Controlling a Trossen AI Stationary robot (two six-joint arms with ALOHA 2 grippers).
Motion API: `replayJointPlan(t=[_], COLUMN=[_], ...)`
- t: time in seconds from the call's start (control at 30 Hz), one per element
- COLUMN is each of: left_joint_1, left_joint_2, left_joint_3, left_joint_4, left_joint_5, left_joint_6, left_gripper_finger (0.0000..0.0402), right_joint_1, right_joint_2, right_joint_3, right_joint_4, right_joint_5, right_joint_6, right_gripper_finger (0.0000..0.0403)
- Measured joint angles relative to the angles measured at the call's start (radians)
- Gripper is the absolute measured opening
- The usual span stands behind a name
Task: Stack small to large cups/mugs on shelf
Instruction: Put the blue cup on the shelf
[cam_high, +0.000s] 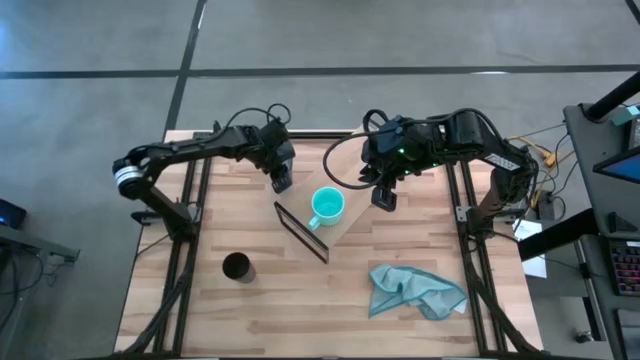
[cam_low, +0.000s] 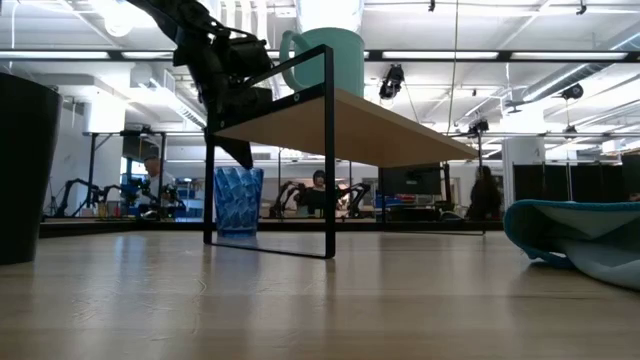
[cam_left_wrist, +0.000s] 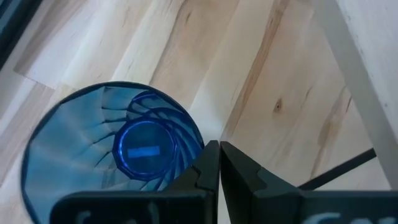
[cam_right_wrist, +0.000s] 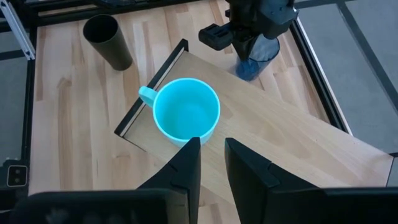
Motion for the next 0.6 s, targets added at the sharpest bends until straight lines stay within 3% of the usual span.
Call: replayJointPlan(t=[0.6], left_joint_1=[-0.001], left_joint_2=[0.027], left_joint_3=[0.006], left_joint_4=[-0.005], left_joint_5=[-0.06], left_joint_6=[-0.001], left_gripper_finger=[0.0], right_joint_1=[0.0], right_joint_2=[0.0], right_joint_3=[0.0], right_joint_4=[-0.003], right_joint_5=[0.0], right_joint_6=[-0.015], right_gripper_finger=[0.0068])
